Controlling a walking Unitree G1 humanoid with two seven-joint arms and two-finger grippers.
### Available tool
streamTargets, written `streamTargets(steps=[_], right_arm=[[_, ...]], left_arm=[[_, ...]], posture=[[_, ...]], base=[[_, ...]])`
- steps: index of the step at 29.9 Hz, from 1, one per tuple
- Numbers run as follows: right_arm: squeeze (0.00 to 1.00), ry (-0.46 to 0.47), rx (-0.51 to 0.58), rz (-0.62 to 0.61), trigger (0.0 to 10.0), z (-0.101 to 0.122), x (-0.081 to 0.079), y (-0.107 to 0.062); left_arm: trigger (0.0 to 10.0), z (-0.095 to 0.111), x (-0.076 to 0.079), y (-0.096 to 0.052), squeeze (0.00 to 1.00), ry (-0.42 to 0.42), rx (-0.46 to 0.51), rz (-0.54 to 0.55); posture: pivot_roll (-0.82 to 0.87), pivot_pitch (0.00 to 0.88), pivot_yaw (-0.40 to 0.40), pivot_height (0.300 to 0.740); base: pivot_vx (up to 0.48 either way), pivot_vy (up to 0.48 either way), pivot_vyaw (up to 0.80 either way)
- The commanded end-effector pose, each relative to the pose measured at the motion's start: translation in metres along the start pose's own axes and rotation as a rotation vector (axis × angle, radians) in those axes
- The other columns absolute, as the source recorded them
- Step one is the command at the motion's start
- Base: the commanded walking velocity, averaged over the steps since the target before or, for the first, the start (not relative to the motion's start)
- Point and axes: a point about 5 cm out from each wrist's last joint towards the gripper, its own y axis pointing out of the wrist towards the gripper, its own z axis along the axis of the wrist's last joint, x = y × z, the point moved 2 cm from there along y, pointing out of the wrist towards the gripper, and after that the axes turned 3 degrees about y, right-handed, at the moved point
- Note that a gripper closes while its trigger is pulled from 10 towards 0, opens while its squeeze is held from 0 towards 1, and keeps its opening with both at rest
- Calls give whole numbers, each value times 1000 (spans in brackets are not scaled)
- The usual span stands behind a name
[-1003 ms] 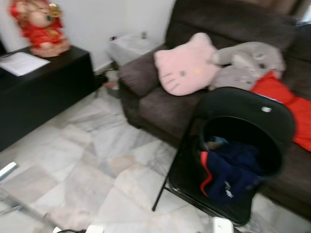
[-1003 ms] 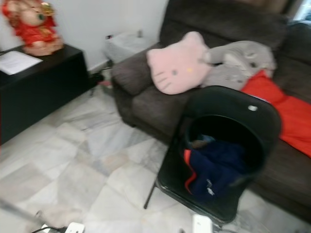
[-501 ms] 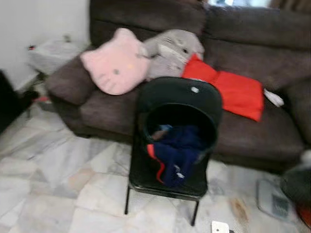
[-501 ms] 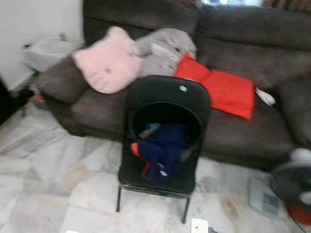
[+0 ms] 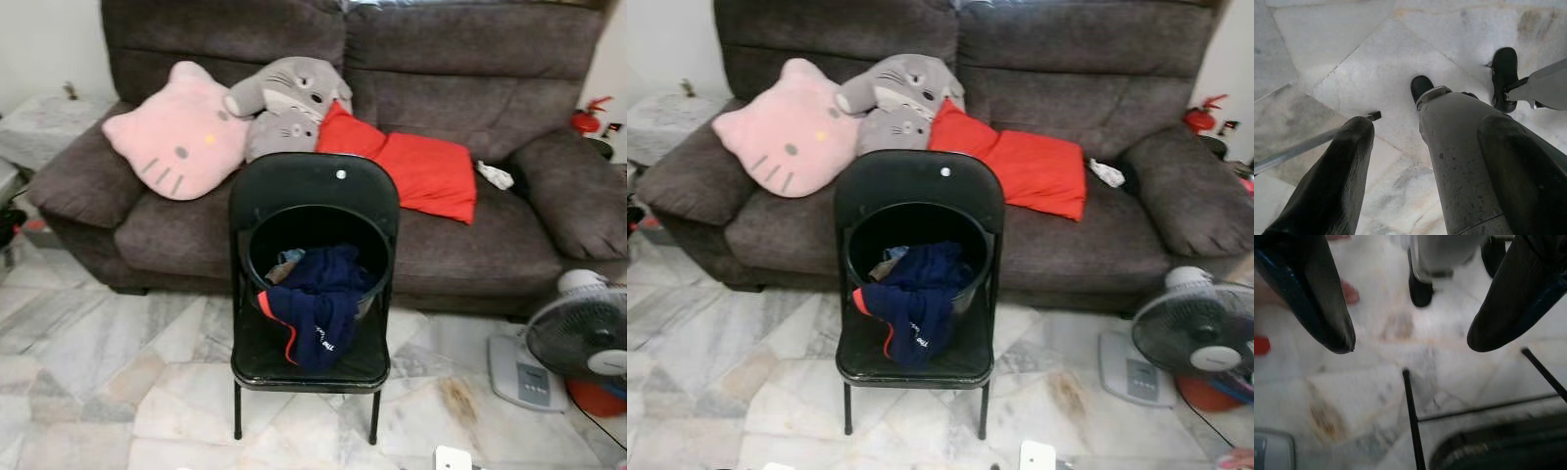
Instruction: Hang hanger
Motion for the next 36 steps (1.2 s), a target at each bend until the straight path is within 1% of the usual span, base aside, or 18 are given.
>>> streamTargets(steps=[1,2,4,9,10,13,14,15,16,17,18,23,27,29,31,32,34,36], right_arm=[[0,43,55,6,10000,3,-1,-2],[0,43,55,6,10000,3,-1,-2],[0,71,102,26,10000,7,-2,-3],[0,76,153,43,10000,12,-3,-4],[0,100,173,44,10000,14,-3,-5],[0,99,218,83,10000,19,-6,-6],[0,99,218,83,10000,19,-6,-6],[0,86,358,126,10000,64,-16,0],[0,56,552,188,10000,129,-32,-1],[0,56,552,188,10000,129,-32,-1],[0,37,612,226,10000,147,-40,-4],[0,-17,680,277,10000,152,-47,-13],[0,-25,676,284,10000,146,-46,-15],[0,-25,647,294,10000,140,-46,-15],[0,-45,561,328,10000,128,-48,-11],[0,-93,530,348,10000,121,-49,-10],[0,-118,492,361,10000,117,-50,-7],[0,-163,429,381,10000,112,-51,-2]], left_arm=[[10000,-13,2,-1,0,1,-50,-2],[10000,-13,2,-1,0,1,-50,-2],[10000,-14,2,-1,0,0,-50,-2],[10000,-14,2,-1,0,-1,-51,-2],[10000,-14,2,-1,0,-2,-51,-1],[10000,-14,2,-1,0,-4,-51,0],[10000,-14,2,-1,0,-4,-51,0],[10000,-14,2,-1,0,-3,-51,0],[10000,-14,2,-1,0,-2,-52,0],[10000,-14,2,-1,0,-2,-52,0],[10000,-14,2,-1,0,0,-52,0],[10000,-15,1,-2,0,6,-53,-1],[10000,-16,1,-2,0,13,-55,-5],[10000,-16,1,-2,0,16,-56,-6],[10000,-17,1,-2,0,18,-57,-7],[10000,-17,2,-2,0,20,-58,-8],[10000,-17,2,-2,0,23,-59,-10],[10000,-17,2,-2,0,25,-59,-10]], posture=[[-93,109,-10,740],[-93,109,-10,740],[-97,110,-13,740],[-99,110,-18,740],[-98,111,-19,740],[-100,112,-19,740],[-100,112,-19,740],[-103,112,-18,740],[-104,110,-18,740],[-104,110,-18,740],[-103,107,-19,740],[-114,98,-16,740],[-119,90,-15,740],[-119,86,-15,740],[-119,82,-14,740],[-120,77,-13,740],[-116,74,-10,740],[-113,68,-9,740]], base=[[0,0,0],[0,0,0],[0,0,0],[0,0,0],[0,0,0],[0,0,0],[0,0,0],[0,0,0],[0,0,0],[0,0,0],[0,0,0],[0,0,0],[0,0,0],[0,0,0],[0,0,0],[0,0,0],[0,0,0],[0,0,0]])
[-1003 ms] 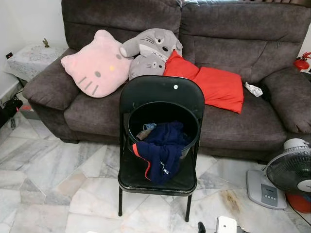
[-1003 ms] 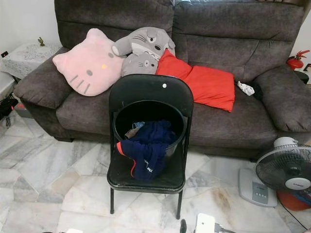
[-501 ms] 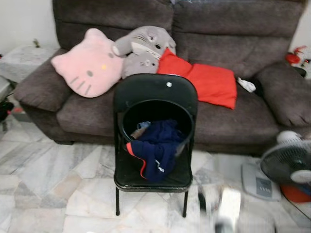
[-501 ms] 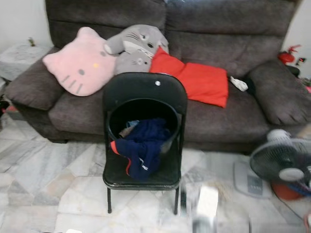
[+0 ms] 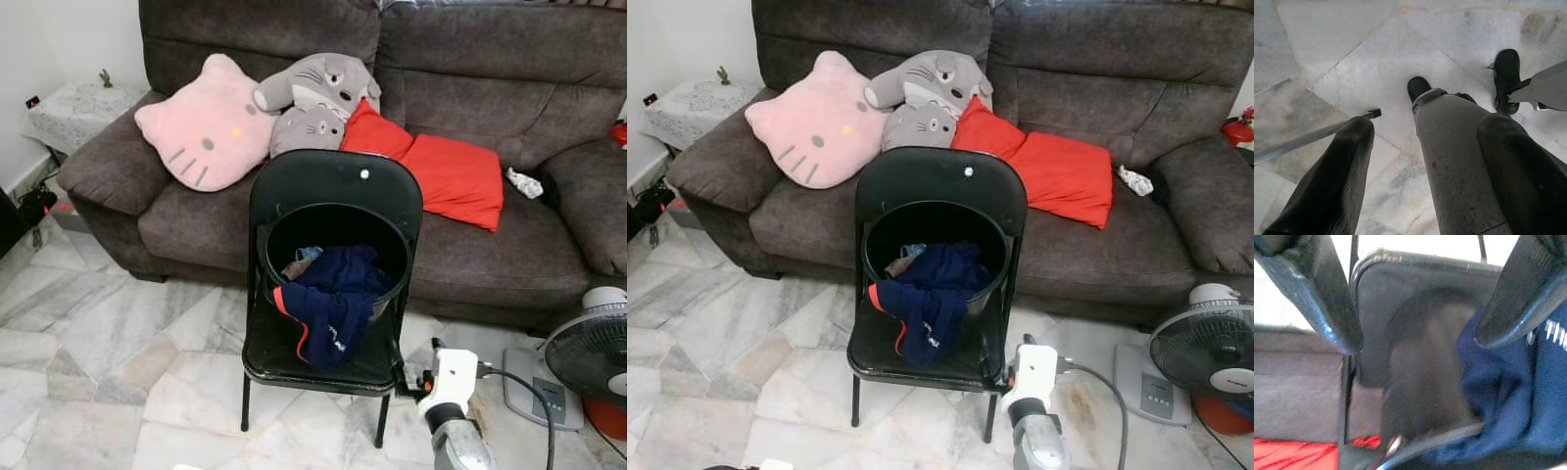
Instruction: Hang hanger
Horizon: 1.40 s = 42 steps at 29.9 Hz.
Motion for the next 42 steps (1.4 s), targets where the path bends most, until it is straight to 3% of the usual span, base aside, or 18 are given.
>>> streamTargets(steps=[1,9,11,17,23,26,31,32,34,35,42], right_arm=[[0,-12,-72,31,10000,-9,-1,1],[0,-53,-167,183,10000,-9,-14,11],[0,-85,-160,200,10000,-3,-17,16],[0,-51,-121,265,10000,19,-26,30],[0,24,-96,269,10000,28,-29,36],[0,129,-74,258,10000,31,-29,38],[0,158,-84,249,10000,27,-31,37],[0,154,-89,246,4980,26,-31,37],[0,155,-93,244,4980,25,-31,37],[0,164,-95,243,0,25,-31,37],[0,189,-92,274,0,29,-36,39]], left_arm=[[10000,-17,4,-2,0,16,-61,-18],[10000,-18,3,-2,0,19,-61,-16],[10000,-18,3,-2,0,19,-61,-15],[10000,-17,1,-2,0,16,-58,-4],[10000,-16,0,-2,0,10,-56,3],[10000,-15,0,-2,0,10,-55,4],[10000,-15,0,-2,0,10,-55,5],[10000,-15,-1,-2,0,10,-55,6],[10000,-15,-1,-2,0,10,-55,6],[10000,-15,-1,-2,0,11,-55,6],[10000,-15,-1,-2,0,10,-56,9]], posture=[[-113,68,-9,740],[-97,64,-3,740],[-94,71,-1,740],[-77,94,4,740],[-72,104,7,740],[-70,107,8,740],[-69,112,10,740],[-69,113,10,740],[-69,115,10,740],[-66,116,11,740],[-62,118,12,740]], base=[[0,0,0],[0,0,0],[0,0,0],[0,0,0],[0,0,0],[0,0,0],[0,0,0],[0,0,0],[0,0,0],[0,0,0],[0,0,0]])
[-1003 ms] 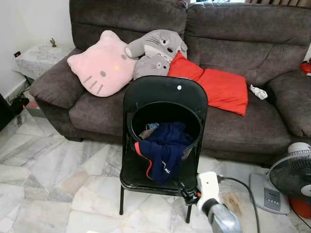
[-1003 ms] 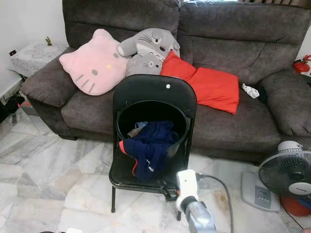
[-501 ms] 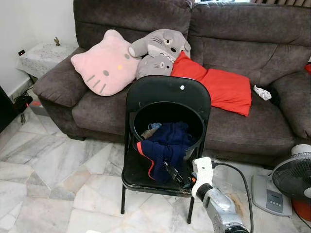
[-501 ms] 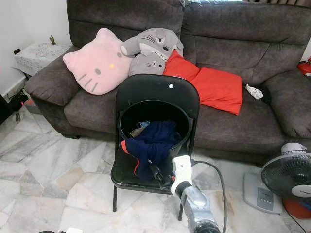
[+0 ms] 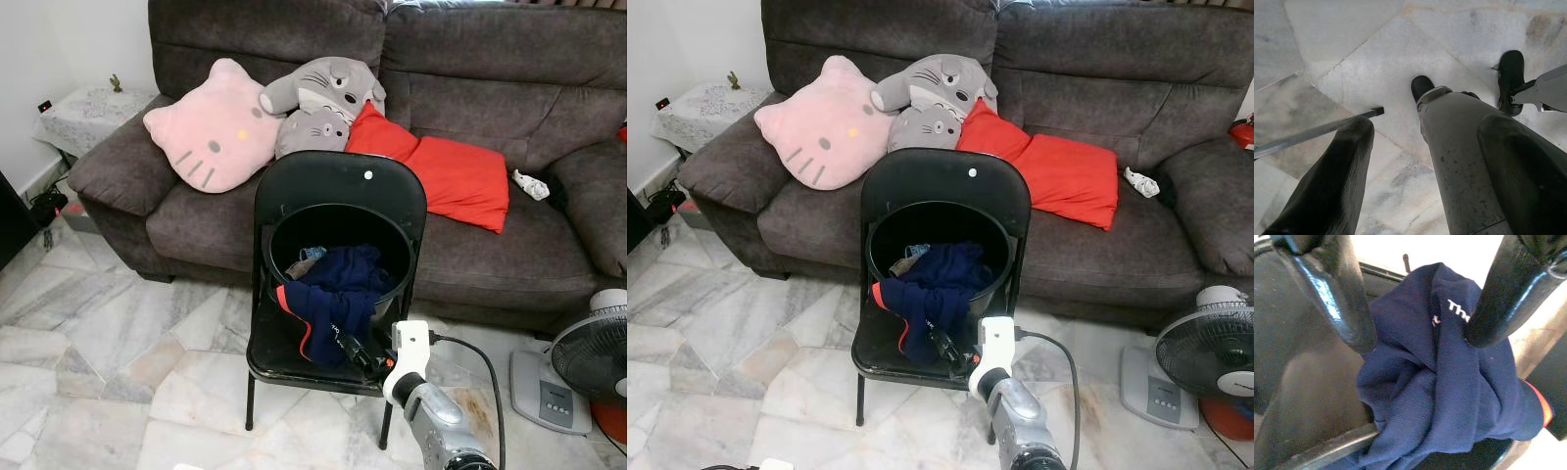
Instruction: Hang hanger
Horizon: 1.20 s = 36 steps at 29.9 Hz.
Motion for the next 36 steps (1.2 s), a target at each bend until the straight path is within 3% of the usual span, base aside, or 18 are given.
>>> streamTargets(steps=[1,36], right_arm=[[0,17,10,23,0,5,-3,3],[0,-11,-17,66,39,7,-7,6]], left_arm=[[10000,-16,0,-2,0,10,-59,0],[10000,-16,-1,-2,0,12,-60,3]], posture=[[-59,118,12,740],[-58,119,15,740]], base=[[0,0,0],[0,0,0]])
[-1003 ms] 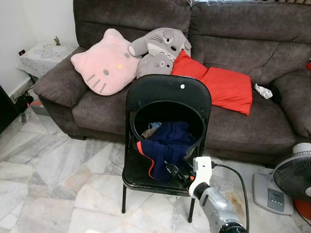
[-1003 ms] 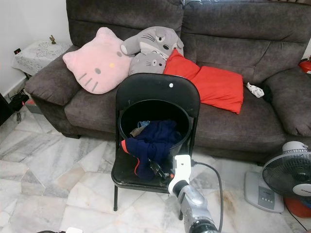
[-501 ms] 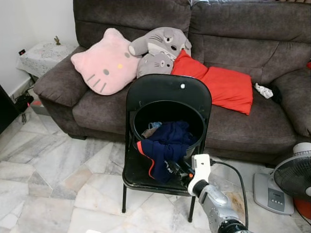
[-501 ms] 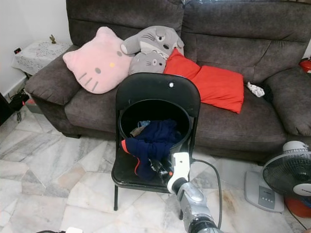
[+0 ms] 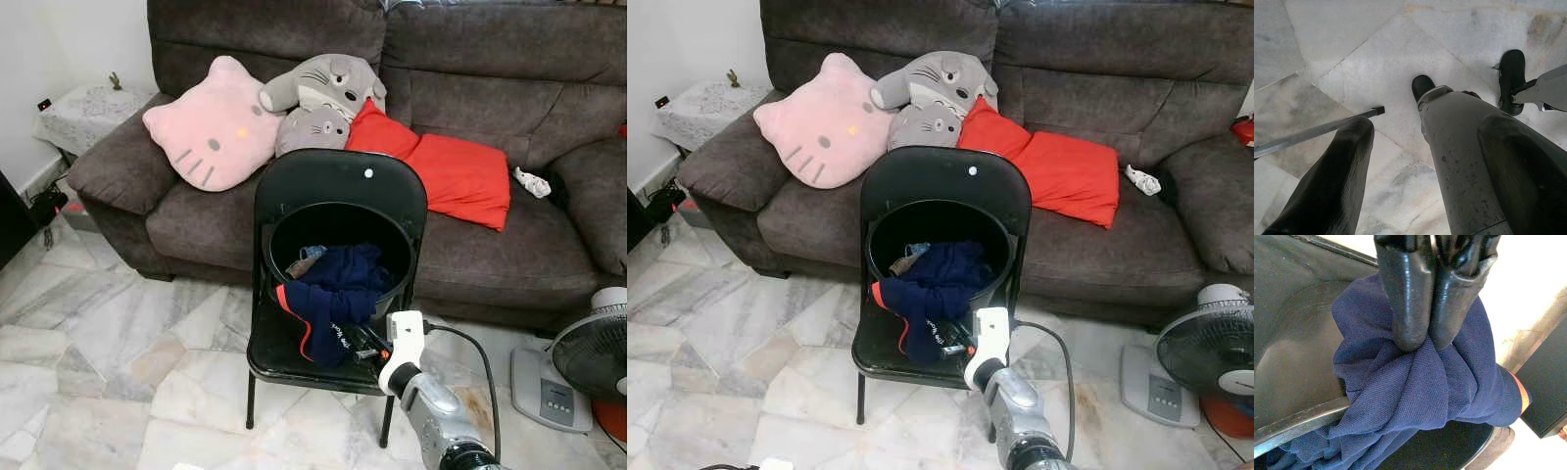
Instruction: Hang hanger
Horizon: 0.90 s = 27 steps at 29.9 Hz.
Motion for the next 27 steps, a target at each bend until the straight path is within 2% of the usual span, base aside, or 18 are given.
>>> streamTargets(steps=[1,8,14,19,21,23,25,27], right_arm=[[0,-9,-42,0,0,-3,-1,1],[0,-53,-31,-57,0,1,5,1],[0,-54,49,-113,0,10,14,-4],[0,-66,185,-151,0,28,21,-11],[0,-74,205,-156,0,31,21,-13],[0,-88,278,-173,0,45,24,-19],[0,-90,302,-178,0,49,24,-21],[0,-87,380,-178,0,67,24,-27]], left_arm=[[10000,-17,-1,-2,0,17,-64,0],[10000,-17,-1,-2,0,27,-67,-1],[10000,-17,0,-2,0,30,-65,-3],[10000,-16,2,-2,0,29,-63,-9],[10000,-16,2,-2,0,29,-63,-9],[10000,-16,3,-2,0,27,-62,-11],[10000,-16,3,-1,0,25,-61,-11],[10000,-15,4,-1,0,23,-59,-11]], posture=[[-47,115,19,740],[-55,112,15,740],[-78,106,9,740],[-100,94,-8,740],[-102,92,-9,740],[-106,89,-14,740],[-109,88,-16,740],[-113,90,-17,740]], base=[[0,0,0],[0,0,0],[0,0,0],[0,0,0],[0,0,0],[0,0,0],[0,0,0],[0,0,0]])
